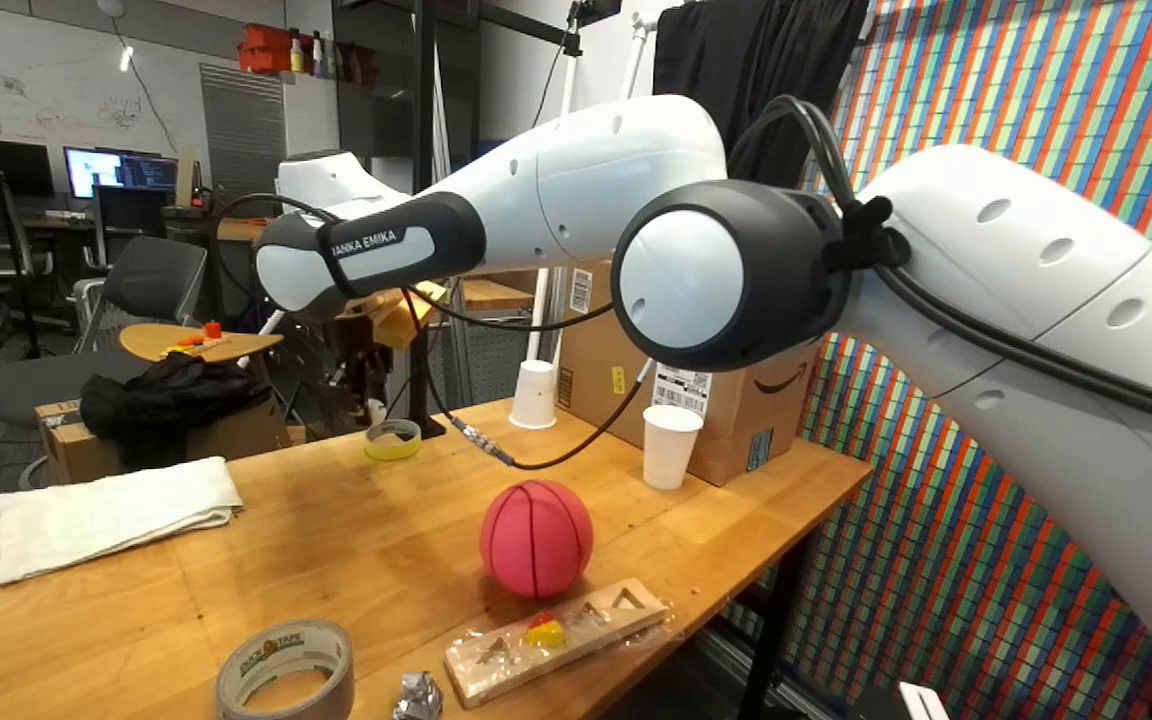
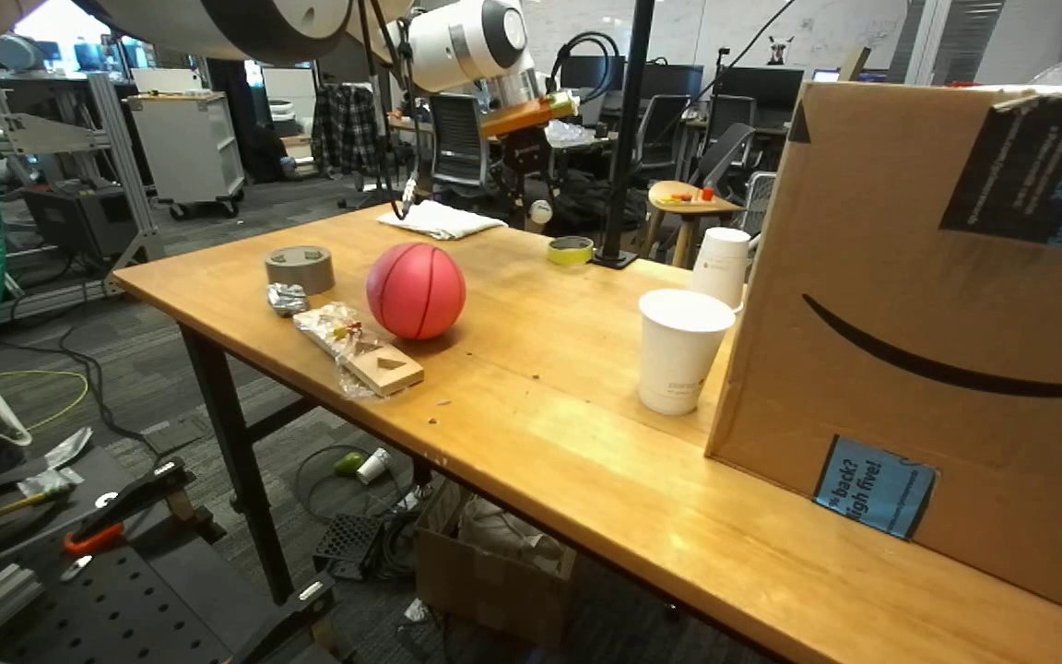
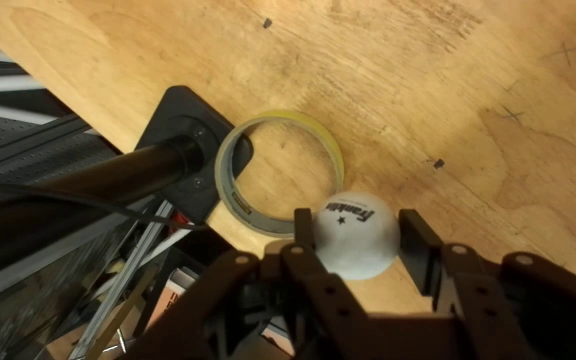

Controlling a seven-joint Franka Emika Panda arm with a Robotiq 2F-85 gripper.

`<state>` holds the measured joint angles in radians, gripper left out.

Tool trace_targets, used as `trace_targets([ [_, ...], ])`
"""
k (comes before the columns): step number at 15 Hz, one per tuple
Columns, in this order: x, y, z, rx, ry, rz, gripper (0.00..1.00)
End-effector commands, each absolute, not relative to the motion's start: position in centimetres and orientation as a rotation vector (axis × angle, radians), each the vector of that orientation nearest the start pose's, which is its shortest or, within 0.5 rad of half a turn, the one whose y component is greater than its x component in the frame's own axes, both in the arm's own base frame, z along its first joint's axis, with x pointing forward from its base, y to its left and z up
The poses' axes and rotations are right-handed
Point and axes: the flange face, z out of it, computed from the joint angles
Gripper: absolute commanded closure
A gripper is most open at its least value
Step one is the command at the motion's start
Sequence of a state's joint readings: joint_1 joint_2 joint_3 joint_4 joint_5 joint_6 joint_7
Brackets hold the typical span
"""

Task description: Move the seal tape and pick up the white ball and put it in the cup, then pick up the red ball and place it on the seal tape

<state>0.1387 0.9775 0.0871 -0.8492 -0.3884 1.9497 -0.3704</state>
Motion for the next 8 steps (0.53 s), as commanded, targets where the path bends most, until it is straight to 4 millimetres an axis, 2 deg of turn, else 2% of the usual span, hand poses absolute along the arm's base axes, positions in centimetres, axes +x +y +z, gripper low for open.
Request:
trace_targets([
  [1,79.0,11.9,36.7,-3.296,-1.199,-0.165,0.78],
  [5,78.7,10.5,37.5,-3.330,-1.171,-0.136,0.78],
  [8,78.4,9.4,37.0,-3.344,-1.133,-0.109,0.78],
])
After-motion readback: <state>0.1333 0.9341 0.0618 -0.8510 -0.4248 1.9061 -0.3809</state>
